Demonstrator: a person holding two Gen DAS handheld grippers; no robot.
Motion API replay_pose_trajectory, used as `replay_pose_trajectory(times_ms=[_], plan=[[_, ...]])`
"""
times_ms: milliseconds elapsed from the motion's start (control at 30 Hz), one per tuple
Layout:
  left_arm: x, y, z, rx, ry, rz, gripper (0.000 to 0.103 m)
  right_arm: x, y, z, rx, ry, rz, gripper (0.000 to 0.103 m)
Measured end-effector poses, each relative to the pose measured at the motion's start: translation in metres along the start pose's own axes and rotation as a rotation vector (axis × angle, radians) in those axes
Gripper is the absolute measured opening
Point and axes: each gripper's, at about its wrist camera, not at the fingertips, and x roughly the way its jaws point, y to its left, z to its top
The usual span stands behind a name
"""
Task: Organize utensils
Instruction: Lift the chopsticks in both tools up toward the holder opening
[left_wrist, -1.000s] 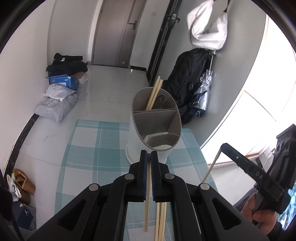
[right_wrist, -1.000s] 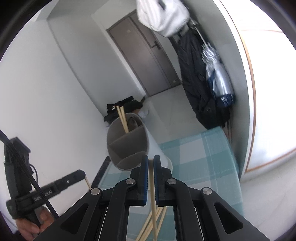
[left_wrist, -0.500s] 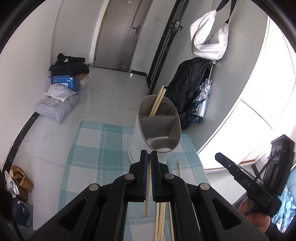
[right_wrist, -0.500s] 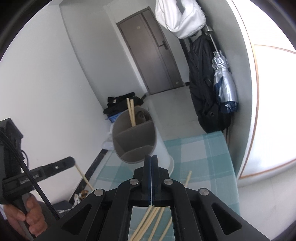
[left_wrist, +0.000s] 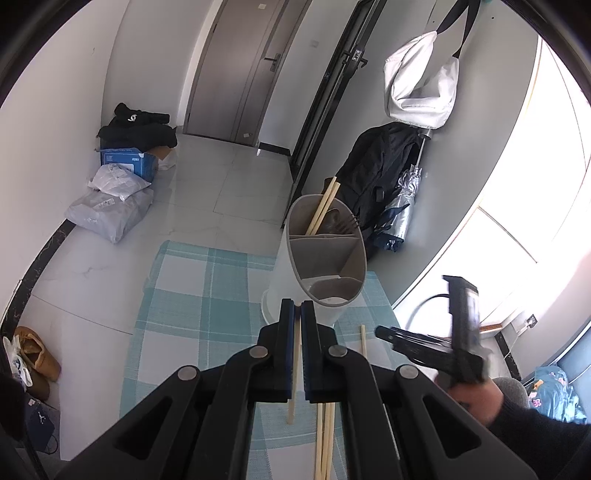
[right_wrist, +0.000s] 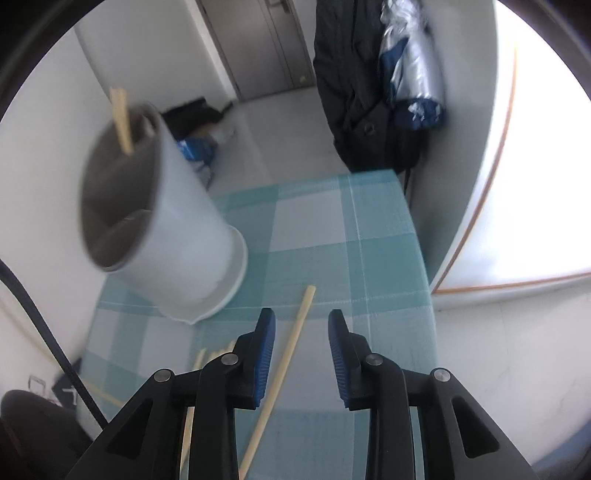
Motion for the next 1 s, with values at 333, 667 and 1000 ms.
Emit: replay_pose_trajectory(times_ms=[333,667,1000], plan=[[0.002,0.005,0.003,-0.003,0.013,-0.006,0.000,0.050,0.025,0.002,-0.159,0.063,-0.137,0.024],[0.001,-0.003,0.004,0.025,0.024,0.011,0.000,0.027,0.007,-0.007,-0.070,-0.006,-0.002,0.005],[0.000,-0.025,0.004,0.083,0.057,0.013,0.000,-0.075,0.012,-0.021,-0.002,-0.305,0.204,0.005]])
